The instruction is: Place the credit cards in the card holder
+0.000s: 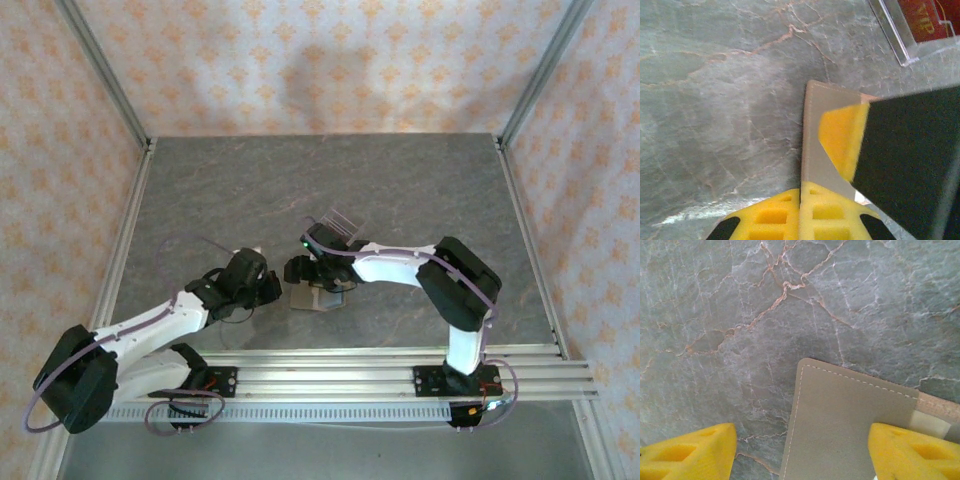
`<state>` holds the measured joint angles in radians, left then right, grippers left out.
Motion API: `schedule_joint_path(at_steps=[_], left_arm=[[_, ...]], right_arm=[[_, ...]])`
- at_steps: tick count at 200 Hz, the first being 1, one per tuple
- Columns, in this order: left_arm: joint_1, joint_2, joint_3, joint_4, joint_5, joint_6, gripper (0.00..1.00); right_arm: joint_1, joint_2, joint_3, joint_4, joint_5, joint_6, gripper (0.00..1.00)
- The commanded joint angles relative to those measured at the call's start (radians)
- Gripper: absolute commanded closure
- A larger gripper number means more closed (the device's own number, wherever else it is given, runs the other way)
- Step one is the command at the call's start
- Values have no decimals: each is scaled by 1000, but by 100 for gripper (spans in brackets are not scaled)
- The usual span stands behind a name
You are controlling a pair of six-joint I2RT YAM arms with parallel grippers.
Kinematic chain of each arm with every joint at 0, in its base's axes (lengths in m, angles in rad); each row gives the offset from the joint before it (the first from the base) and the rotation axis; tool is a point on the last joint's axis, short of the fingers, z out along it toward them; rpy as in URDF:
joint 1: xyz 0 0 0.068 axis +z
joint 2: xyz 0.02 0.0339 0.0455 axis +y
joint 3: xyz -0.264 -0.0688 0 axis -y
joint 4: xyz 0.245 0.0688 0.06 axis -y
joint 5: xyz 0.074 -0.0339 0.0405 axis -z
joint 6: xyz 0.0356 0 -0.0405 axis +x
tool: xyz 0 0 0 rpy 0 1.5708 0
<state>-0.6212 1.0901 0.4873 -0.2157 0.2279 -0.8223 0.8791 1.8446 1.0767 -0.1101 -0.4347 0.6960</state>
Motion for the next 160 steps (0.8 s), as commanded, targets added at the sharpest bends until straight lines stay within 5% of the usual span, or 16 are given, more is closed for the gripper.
schedule_joint_path(at_steps=[1, 160], left_arm=[[-30, 35, 28, 6, -5, -17, 95], [-170, 362, 58, 172, -144, -64, 96]], right_arm=[[-14, 16, -39, 83, -37, 52, 29], [-48, -11, -104, 174, -95, 91, 27]])
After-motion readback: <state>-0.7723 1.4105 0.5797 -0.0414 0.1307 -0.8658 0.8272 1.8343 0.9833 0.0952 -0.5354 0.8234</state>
